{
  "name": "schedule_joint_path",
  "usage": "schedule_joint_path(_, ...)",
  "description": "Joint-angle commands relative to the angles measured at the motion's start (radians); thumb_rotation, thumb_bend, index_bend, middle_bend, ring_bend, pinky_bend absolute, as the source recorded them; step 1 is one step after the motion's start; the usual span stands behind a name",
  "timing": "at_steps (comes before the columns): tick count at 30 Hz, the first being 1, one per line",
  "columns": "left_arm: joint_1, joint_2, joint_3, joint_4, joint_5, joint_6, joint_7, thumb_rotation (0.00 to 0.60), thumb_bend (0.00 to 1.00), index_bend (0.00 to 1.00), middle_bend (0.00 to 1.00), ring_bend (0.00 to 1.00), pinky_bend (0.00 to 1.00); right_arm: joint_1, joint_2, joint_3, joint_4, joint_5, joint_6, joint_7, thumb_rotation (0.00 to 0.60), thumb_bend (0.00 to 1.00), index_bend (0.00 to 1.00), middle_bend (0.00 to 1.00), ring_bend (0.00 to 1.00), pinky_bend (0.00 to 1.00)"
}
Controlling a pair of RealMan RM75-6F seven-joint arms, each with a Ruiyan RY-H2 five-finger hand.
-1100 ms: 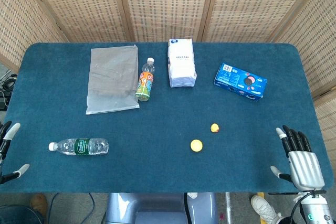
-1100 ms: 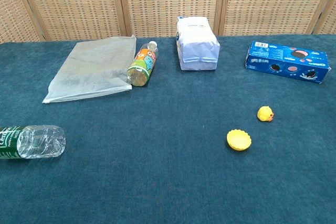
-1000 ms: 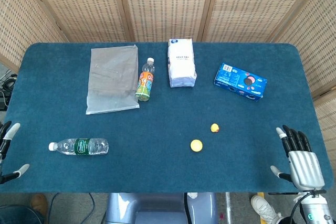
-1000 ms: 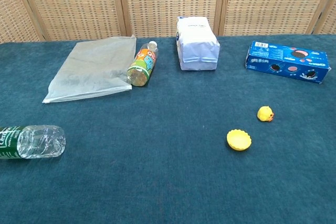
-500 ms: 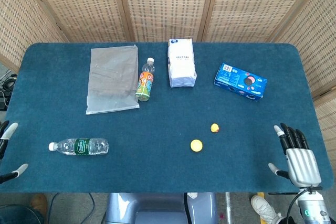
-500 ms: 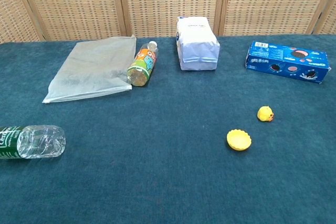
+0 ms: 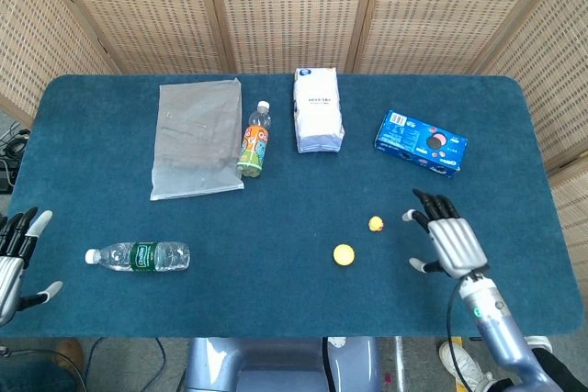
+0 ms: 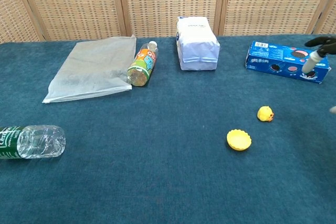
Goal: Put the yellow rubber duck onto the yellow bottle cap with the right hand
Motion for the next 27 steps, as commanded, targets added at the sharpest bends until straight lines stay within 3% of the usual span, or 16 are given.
schedule_joint_path(1, -0.015, -0.012, -0.007, 0.004, -0.025, -0.029, 0.014, 0.600, 0.00, 0.00, 0.00, 0.00, 0.00, 0.116, -0.089, 0.059, 0.061, 0.128, -0.099, -0.087, 0.600, 0.02, 0.32, 0.00, 0.00, 0.00)
schedule_joint_path(13, -0.038, -0.029, -0.023, 0.018, -0.083, -0.079, 0.030, 0.600, 0.00, 0.00, 0.00, 0.00, 0.00, 0.314, -0.297, 0.079, 0.281, 0.416, -0.176, -0.280, 0.600, 0.11, 0.41, 0.00, 0.00, 0.00)
schedule_joint_path(19, -0.041, -0.029, -0.027, 0.019, -0.095, -0.083, 0.026, 0.600, 0.00, 0.00, 0.00, 0.00, 0.00, 0.346, -0.336, 0.055, 0.354, 0.481, -0.174, -0.320, 0.600, 0.15, 0.41, 0.00, 0.00, 0.00)
schedule_joint_path(27, -0.045, -0.028, -0.023, 0.022, -0.094, -0.087, 0.022, 0.600, 0.00, 0.00, 0.00, 0.00, 0.00, 0.355, -0.335, 0.016, 0.367, 0.518, -0.170, -0.338, 0.600, 0.18, 0.42, 0.00, 0.00, 0.00)
